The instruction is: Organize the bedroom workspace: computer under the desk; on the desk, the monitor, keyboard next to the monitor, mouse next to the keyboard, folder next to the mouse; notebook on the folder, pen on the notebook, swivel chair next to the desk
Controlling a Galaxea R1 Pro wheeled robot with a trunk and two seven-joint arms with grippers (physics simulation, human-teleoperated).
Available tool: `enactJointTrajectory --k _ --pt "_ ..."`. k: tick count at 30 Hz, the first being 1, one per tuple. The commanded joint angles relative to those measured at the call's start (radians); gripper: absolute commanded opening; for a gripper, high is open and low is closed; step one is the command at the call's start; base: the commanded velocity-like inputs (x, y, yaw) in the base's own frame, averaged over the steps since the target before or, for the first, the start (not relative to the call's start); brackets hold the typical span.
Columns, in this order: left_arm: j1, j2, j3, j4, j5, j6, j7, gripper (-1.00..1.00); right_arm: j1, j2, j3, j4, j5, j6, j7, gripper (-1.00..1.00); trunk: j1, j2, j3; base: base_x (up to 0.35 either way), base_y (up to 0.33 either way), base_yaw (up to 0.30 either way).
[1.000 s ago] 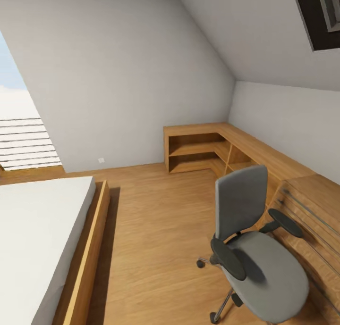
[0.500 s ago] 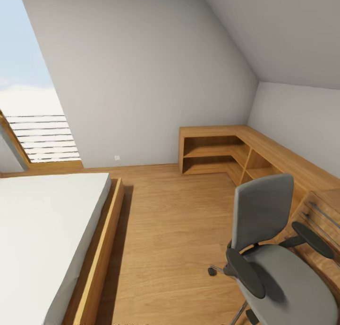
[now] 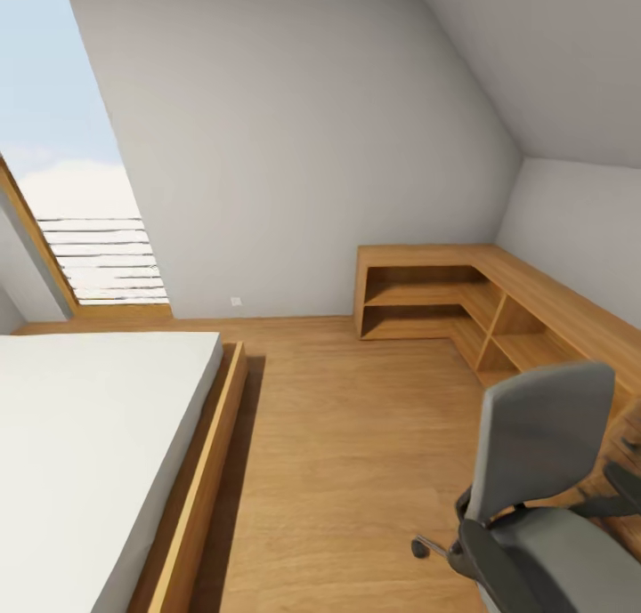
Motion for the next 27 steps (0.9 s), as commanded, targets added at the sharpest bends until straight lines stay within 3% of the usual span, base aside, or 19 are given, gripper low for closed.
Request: enactJointTrajectory --k 1,18,27 --pt "-0.001 0.000 0.003 0.001 0.011 -0.002 -0.010 1.00 -0.001 0.000 0.008 0.002 0.004 -0.003 -0.010 1.00 0.001 -0.001 0.000 0.333 0.000 0.009" --pt "-0.001 -0.013 0.001 0.002 0.010 -0.002 -0.010 1.00 -0.001 -0.001 0.008 0.002 0.004 -0.003 -0.010 1.00 0.001 -0.001 0.025 0.335 0.002 0.002" --pt "-0.001 -0.013 0.001 0.002 0.010 -0.002 -0.010 1.00 -0.001 -0.001 0.008 0.002 0.004 -0.003 -0.010 1.00 0.001 -0.001 0.038 0.335 0.104 0.000"
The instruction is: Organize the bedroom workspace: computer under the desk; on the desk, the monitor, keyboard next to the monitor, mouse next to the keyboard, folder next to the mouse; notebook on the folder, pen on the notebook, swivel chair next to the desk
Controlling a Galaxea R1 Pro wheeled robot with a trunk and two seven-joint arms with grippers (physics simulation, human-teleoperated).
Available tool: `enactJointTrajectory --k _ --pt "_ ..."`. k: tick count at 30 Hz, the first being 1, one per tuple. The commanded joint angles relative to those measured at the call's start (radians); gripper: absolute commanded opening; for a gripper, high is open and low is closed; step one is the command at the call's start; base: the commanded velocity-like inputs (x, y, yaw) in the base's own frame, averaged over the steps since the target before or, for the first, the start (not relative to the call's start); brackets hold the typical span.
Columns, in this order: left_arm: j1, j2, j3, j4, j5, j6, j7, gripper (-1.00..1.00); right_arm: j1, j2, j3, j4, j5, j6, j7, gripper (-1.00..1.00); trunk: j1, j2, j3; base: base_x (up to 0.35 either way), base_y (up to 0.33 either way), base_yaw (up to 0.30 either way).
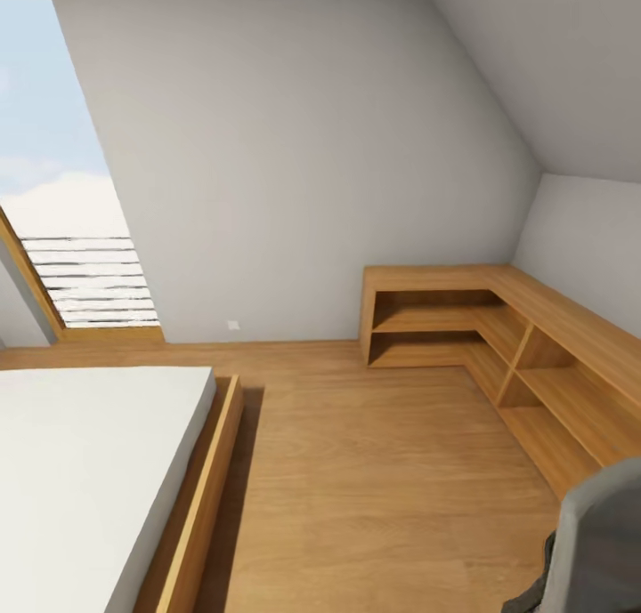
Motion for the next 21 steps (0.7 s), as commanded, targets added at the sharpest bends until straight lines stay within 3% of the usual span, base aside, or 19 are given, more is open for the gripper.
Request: enactJointTrajectory --k 1,21 --pt "-0.001 0.000 0.005 0.001 0.010 -0.001 -0.010 1.00 -0.001 0.000 0.008 0.002 0.004 -0.003 -0.010 1.00 0.001 -0.001 -0.001 0.335 0.138 0.000" --pt "-0.001 0.000 0.005 0.001 0.010 -0.001 -0.010 1.00 -0.001 0.000 0.008 0.003 0.004 -0.002 -0.010 1.00 0.001 -0.001 0.002 0.335 0.109 0.000"
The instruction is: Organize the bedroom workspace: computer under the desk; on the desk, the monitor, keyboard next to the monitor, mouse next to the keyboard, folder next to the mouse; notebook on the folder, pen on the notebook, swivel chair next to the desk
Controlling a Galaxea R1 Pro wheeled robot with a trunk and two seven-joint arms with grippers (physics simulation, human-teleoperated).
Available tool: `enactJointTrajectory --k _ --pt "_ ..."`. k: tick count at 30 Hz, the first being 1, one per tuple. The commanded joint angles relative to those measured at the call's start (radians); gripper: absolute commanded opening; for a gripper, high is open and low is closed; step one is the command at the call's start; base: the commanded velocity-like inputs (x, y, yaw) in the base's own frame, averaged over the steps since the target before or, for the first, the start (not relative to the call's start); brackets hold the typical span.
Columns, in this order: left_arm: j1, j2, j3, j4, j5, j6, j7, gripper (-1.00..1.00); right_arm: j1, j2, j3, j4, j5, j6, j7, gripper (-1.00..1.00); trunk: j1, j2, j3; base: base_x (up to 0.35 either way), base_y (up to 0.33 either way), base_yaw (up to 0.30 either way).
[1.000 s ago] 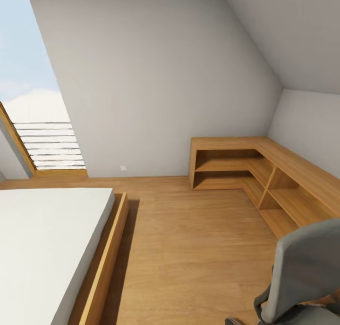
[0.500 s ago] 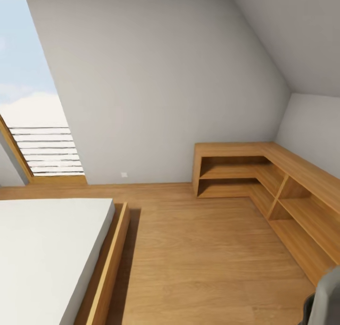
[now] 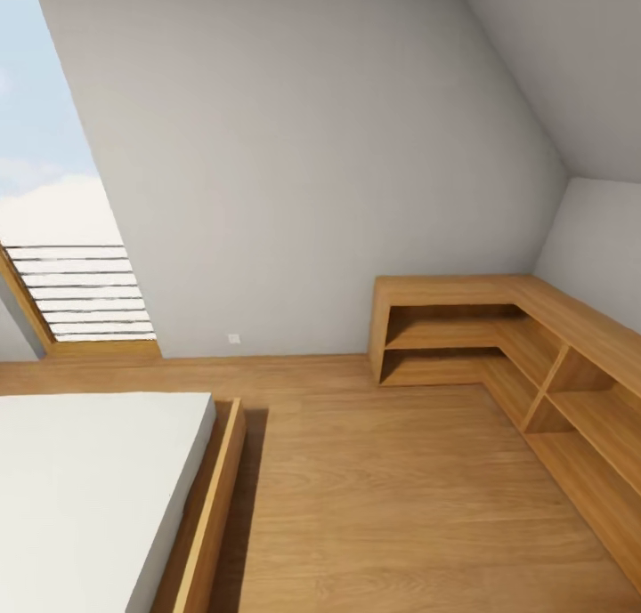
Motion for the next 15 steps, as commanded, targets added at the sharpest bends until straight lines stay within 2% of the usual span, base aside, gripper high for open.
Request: enactJointTrajectory --k 1,15 --pt "-0.001 0.000 0.005 0.001 0.010 -0.001 -0.010 1.00 -0.001 0.000 0.008 0.002 0.004 -0.003 -0.010 1.00 0.001 -0.001 -0.001 0.335 0.016 0.000" --pt "-0.001 0.000 0.005 0.001 0.010 -0.001 -0.010 1.00 -0.001 0.000 0.008 0.002 0.004 -0.003 -0.010 1.00 0.001 -0.001 -0.001 0.335 0.004 0.000"
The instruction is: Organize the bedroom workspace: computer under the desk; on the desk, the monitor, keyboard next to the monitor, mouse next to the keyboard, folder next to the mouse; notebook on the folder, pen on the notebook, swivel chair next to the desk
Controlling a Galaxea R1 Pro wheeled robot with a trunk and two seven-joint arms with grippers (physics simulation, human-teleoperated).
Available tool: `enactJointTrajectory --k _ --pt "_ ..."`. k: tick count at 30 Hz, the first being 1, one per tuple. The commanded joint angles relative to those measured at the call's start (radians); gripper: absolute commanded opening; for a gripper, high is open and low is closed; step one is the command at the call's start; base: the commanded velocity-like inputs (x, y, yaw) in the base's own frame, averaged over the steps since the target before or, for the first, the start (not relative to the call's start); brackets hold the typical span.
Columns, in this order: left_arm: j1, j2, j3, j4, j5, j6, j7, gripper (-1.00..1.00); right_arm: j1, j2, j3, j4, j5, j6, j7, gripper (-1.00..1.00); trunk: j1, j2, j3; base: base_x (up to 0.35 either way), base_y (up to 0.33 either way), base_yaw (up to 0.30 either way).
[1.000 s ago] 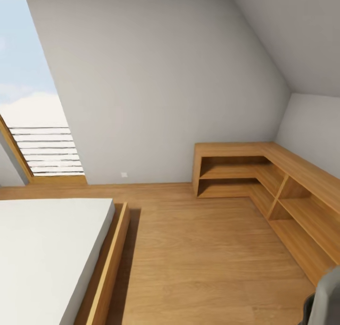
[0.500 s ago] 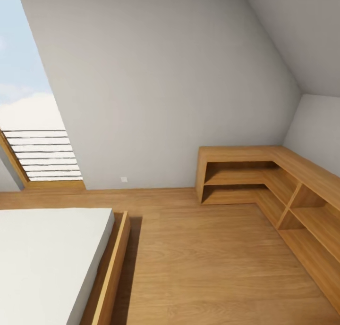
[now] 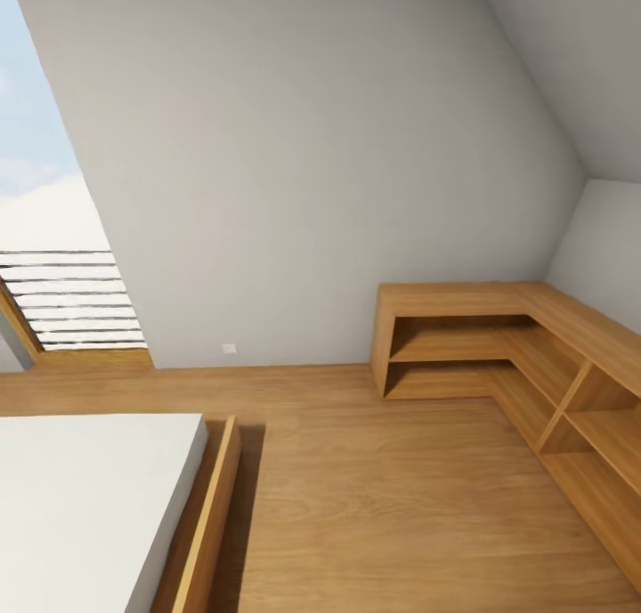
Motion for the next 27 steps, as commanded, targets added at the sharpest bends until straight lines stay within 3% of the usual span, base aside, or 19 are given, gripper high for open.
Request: enactJointTrajectory --k 1,15,27 --pt "-0.001 0.000 0.005 0.001 0.010 -0.001 -0.010 1.00 -0.001 0.000 0.008 0.002 0.004 -0.003 -0.010 1.00 0.001 -0.001 -0.001 0.335 0.000 0.000" --pt "-0.001 0.000 0.005 0.002 0.010 -0.001 -0.010 1.00 -0.001 0.000 0.008 0.002 0.004 -0.003 -0.010 1.00 0.001 -0.001 -0.001 0.335 0.000 0.000" --pt "-0.001 0.000 0.005 0.002 0.010 0.000 -0.010 1.00 -0.001 0.000 0.008 0.002 0.004 -0.004 -0.010 1.00 0.001 -0.001 0.014 0.335 0.000 -0.036"
